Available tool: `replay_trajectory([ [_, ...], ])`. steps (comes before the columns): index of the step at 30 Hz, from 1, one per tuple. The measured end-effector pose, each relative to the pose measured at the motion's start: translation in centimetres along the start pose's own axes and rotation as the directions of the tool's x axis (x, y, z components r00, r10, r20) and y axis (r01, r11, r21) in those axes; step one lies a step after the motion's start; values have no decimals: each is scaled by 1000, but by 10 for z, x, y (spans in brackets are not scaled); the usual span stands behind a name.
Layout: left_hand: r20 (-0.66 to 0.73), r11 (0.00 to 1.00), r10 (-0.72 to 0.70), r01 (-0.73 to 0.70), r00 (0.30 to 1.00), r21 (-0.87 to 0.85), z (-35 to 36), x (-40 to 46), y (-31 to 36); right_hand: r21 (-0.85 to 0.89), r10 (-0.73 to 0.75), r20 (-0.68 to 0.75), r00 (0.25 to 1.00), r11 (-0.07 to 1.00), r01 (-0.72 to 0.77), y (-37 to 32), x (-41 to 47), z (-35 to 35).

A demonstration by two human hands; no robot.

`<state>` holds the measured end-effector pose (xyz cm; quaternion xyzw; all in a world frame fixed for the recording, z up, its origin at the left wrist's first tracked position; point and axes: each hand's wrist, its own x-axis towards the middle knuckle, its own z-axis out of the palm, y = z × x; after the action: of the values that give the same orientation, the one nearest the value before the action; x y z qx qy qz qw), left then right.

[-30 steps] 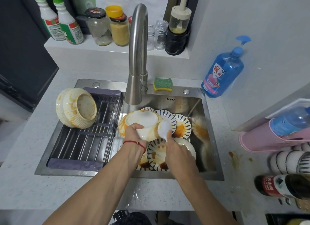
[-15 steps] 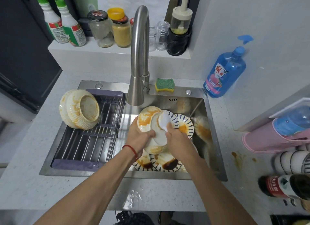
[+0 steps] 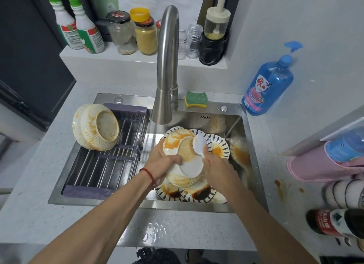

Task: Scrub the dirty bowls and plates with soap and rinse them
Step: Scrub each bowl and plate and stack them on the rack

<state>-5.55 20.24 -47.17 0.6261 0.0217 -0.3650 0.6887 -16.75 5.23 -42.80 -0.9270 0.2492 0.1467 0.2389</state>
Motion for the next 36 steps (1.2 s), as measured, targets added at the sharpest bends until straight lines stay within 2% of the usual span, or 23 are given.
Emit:
replay_trajectory([
  [2,-7,1000,-7,7,1000,-5,3,0,0,-6,-20,-10,1000,1000,20,-10,0,3],
  [5,-9,998,-13,12,1000,-63,-2,3,2,-32,-152,33,988,988,153,-11,-22,15],
  [7,-21,996,-27,25,999,-87,-4,2,4,-35,-90,42,995,995,92,7,-23,10],
  [9,-14,997,-22,21,1000,-71,0,1,4,-56,-26,-10,1000,998,25,14,-10,6],
  [11,-13,999,-19,18,1000,-44,4,1,5,-19,-50,-38,998,999,49,2,-5,10],
  [14,-32,996,-16,13,999,-92,2,4,6,-20,-155,-21,988,988,154,-9,-25,23],
  [19,-44,996,-30,27,999,-80,6,2,4,-56,-30,-37,999,998,28,19,-13,16],
  [23,-82,998,-2,-4,997,-68,4,6,11,12,-139,8,990,990,139,0,-33,30],
  [28,-85,996,0,-8,996,-94,7,3,15,-58,-39,-41,998,998,37,17,-12,22],
  [32,-111,996,4,-14,994,-88,2,7,16,-42,-142,11,990,989,143,7,-32,32],
  [36,-76,999,-17,13,997,-53,7,1,11,-16,41,-31,999,999,-42,16,-5,18],
])
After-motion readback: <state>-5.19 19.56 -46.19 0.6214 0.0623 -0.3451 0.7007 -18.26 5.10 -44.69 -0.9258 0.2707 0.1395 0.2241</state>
